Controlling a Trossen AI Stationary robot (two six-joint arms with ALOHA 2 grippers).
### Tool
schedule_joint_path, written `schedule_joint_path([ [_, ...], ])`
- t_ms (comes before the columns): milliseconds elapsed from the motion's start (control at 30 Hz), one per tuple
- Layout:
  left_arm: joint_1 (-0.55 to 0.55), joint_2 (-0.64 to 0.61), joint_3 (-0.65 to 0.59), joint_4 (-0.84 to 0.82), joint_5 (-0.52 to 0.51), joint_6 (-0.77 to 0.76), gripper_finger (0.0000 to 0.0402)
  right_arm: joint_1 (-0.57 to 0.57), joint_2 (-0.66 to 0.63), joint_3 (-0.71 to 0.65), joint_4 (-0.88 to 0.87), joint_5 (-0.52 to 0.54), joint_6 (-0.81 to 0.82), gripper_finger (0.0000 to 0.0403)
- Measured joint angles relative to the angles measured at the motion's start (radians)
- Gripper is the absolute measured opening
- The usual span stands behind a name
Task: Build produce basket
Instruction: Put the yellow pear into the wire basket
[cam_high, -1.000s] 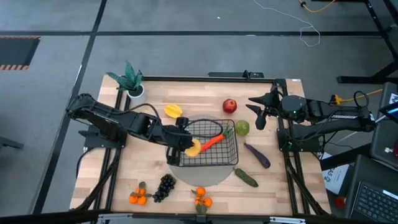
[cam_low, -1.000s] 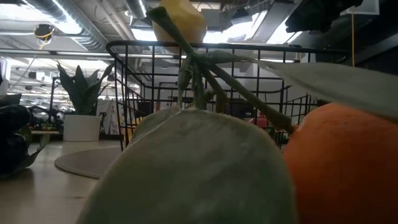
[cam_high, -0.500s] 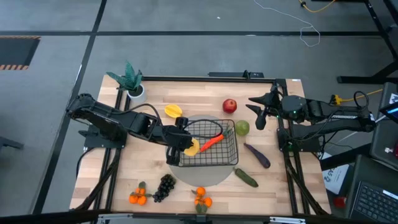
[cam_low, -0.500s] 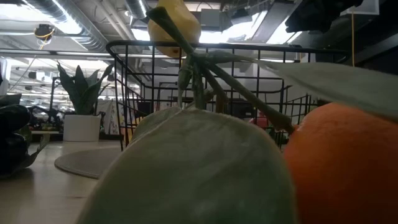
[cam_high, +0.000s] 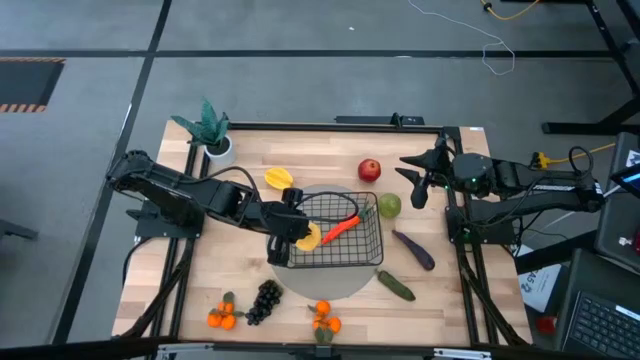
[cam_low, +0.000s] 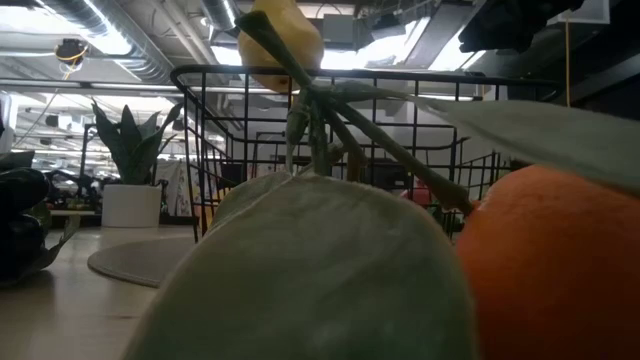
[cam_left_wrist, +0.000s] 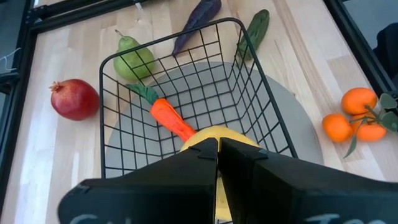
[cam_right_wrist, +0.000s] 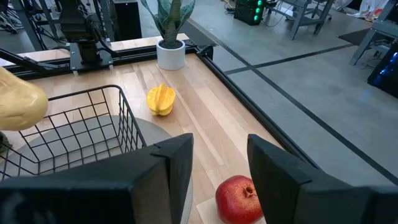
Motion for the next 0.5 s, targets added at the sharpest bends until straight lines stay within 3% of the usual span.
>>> schedule_joint_path([
  [500, 0.000, 0.000, 0.000, 0.009, 0.000, 0.028, 0.0000, 0.000, 0.000, 0.000, 0.000, 0.000, 0.000, 0.0150],
])
